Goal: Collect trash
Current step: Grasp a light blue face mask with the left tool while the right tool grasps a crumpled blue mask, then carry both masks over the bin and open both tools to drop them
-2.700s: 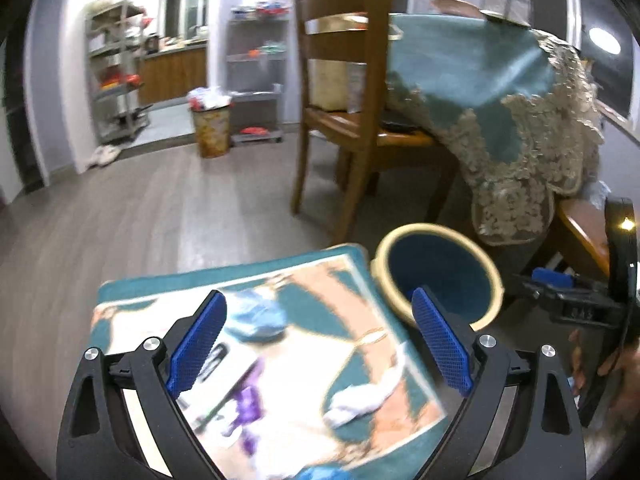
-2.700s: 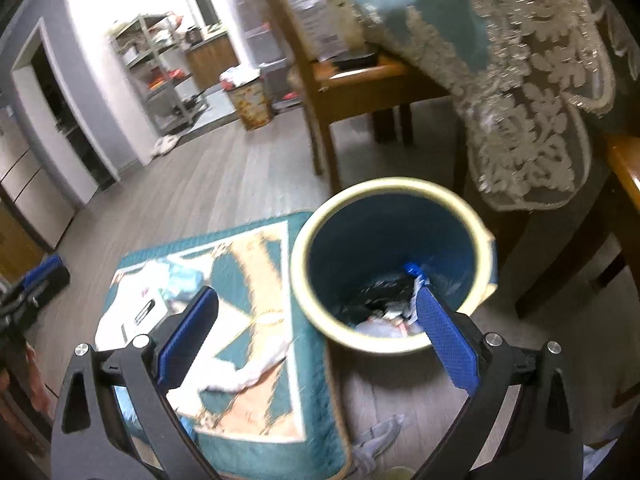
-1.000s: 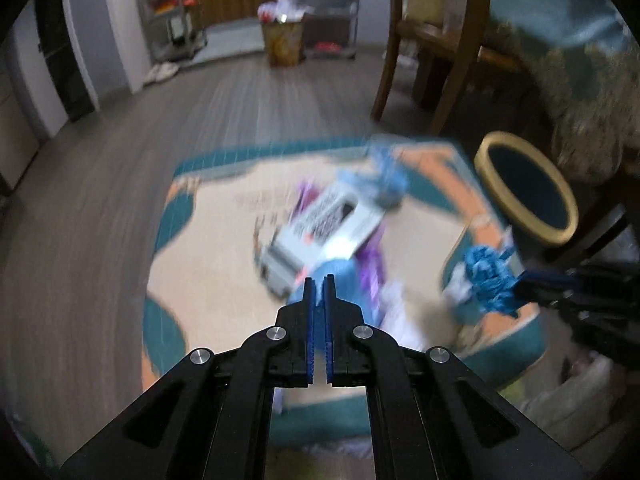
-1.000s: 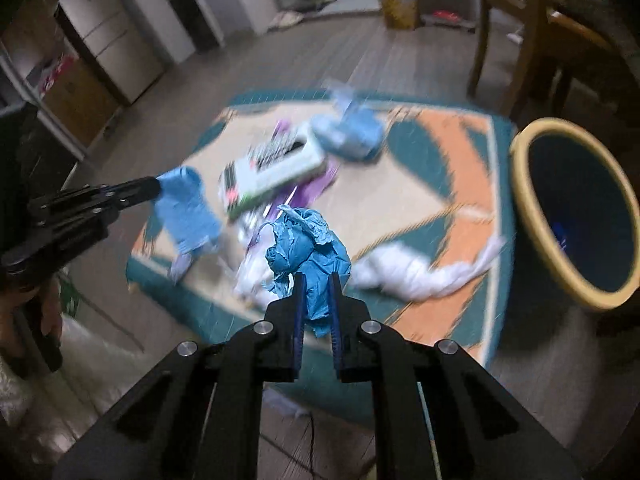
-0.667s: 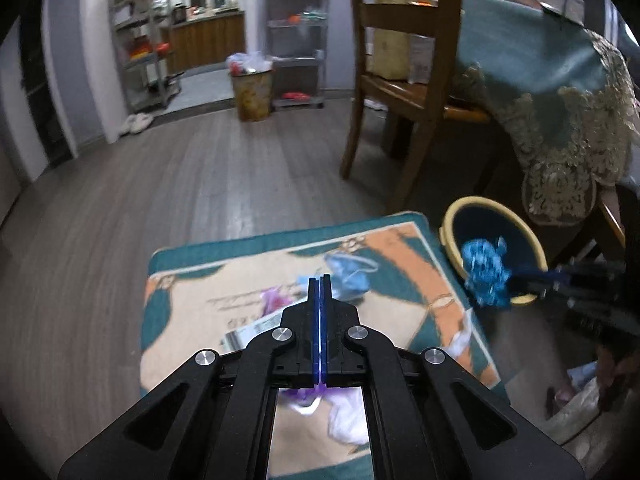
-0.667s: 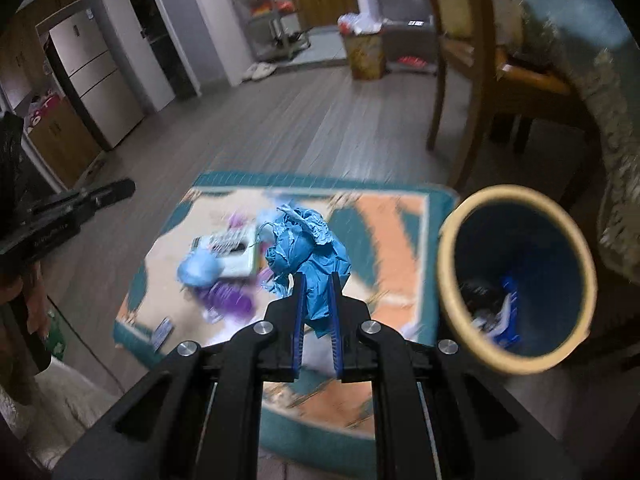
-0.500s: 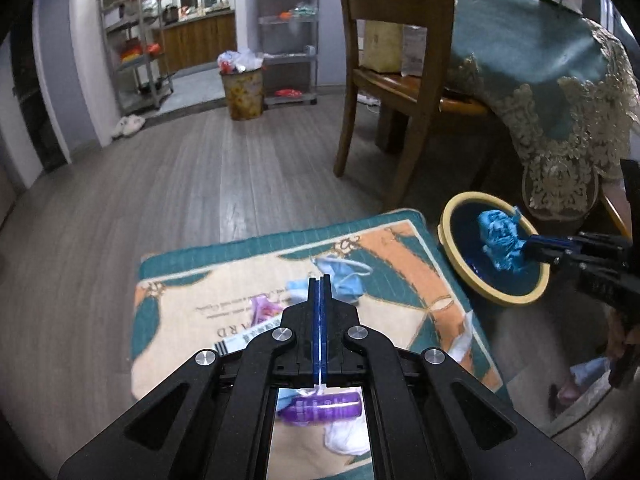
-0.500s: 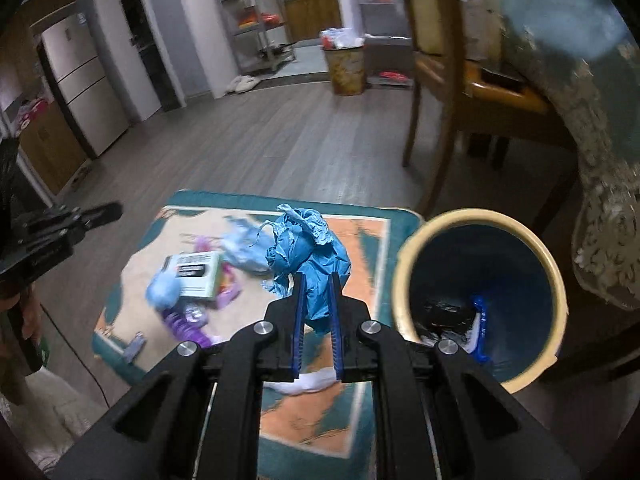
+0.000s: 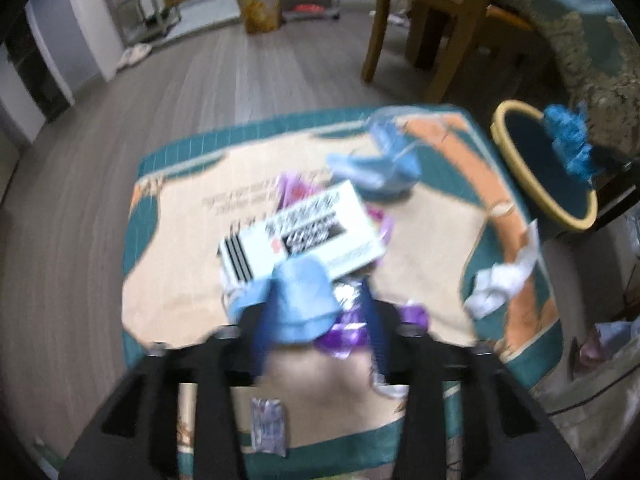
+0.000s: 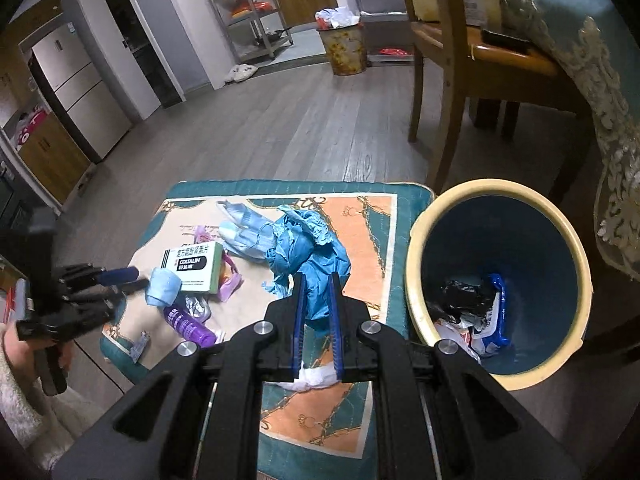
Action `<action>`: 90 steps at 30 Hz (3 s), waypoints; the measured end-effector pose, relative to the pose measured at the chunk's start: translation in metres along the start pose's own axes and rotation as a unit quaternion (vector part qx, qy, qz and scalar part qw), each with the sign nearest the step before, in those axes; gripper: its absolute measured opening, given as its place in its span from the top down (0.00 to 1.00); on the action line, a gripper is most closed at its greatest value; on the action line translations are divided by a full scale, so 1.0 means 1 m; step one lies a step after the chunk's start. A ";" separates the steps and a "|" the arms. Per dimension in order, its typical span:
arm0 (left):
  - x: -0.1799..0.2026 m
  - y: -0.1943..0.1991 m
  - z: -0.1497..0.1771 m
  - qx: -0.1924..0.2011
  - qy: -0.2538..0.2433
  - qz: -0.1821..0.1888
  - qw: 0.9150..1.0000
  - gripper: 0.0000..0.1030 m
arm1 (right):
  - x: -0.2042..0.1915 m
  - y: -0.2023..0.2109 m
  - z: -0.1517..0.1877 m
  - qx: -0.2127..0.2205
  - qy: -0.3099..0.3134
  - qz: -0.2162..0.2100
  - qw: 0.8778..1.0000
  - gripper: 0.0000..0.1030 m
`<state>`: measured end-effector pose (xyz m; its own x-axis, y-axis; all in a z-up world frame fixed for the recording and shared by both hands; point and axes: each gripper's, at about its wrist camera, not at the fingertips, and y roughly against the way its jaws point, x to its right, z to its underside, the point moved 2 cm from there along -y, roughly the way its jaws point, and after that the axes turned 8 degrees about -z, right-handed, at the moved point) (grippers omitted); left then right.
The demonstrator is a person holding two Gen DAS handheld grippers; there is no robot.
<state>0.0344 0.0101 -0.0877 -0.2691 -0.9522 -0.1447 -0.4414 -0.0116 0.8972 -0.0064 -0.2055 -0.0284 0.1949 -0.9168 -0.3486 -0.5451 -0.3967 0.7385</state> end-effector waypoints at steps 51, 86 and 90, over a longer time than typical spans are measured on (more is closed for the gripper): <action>0.207 0.045 -0.097 0.153 -0.081 0.102 0.980 0.89 | 0.183 0.053 0.007 0.035 -0.143 0.121 0.982 0.90; 0.266 0.012 -0.100 0.148 -0.100 0.146 0.973 0.43 | 0.203 0.050 0.019 0.029 -0.184 0.125 0.974 0.37; 0.259 0.015 -0.099 0.154 -0.092 0.138 0.974 0.24 | 0.197 0.055 0.015 0.042 -0.196 0.116 0.973 0.20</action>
<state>0.0428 -0.2664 -0.0704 -0.5500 -0.8350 -0.0143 -0.5589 0.3554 0.7492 -0.0099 -0.4071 -0.0652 -0.2580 -0.8870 -0.3829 -0.6058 -0.1602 0.7793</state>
